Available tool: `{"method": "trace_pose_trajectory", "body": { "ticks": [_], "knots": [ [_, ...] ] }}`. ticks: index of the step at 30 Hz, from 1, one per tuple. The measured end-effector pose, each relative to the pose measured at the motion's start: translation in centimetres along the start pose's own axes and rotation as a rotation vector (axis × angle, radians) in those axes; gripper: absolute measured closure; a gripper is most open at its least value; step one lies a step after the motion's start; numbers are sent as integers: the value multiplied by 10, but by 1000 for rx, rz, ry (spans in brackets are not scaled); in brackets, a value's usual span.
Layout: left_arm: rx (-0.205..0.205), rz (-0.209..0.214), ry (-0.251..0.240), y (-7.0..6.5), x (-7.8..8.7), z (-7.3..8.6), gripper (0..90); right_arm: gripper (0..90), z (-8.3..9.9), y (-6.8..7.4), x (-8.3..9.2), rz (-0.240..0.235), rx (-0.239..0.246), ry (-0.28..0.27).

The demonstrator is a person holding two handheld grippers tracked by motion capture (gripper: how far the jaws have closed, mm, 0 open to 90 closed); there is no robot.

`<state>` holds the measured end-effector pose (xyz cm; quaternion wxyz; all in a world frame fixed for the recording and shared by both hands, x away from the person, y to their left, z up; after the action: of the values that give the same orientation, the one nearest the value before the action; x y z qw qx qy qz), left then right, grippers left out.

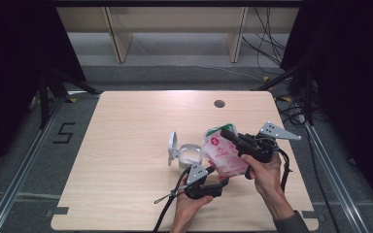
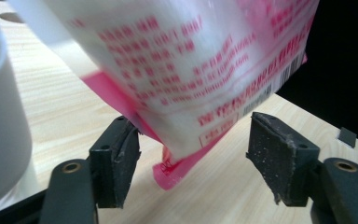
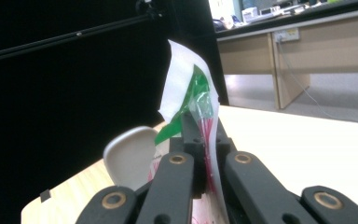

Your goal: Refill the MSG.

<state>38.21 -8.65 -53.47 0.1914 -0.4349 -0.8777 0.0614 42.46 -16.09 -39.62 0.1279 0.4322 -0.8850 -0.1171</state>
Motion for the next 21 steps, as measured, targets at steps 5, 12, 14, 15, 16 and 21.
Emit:
{"method": "trace_pose_trajectory", "body": {
  "ticks": [5,12,14,15,16,21],
  "knots": [
    [-16,-21,27,-3,9,0,316,900,11,-9,8,7,23,6],
    [12,-3,2,-9,14,-1,320,900,18,-15,35,20,16,-2],
    [0,-5,-6,-9,16,-3,319,900,19,-18,43,22,8,-25],
    [-7,-14,-3,-9,17,-4,318,900,20,-19,47,25,11,-28],
    [-39,-3,-6,-8,18,-4,317,900,21,-20,51,32,4,-24],
    [-24,-21,1,-5,20,-5,311,900,28,-26,68,57,6,-39]
  ]
}}
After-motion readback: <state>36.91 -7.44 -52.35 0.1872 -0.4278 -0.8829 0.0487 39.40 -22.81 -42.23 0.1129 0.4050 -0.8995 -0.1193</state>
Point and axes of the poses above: each handheld gripper's, and its own axes: x roughly backward along the jaws, z roughly out of its underside, y roughly to its left, the point moved 8 cm from there along -x, roughly forward along the jaws, and after that the axes turned 1 degree about y, right-handed, at the moved point
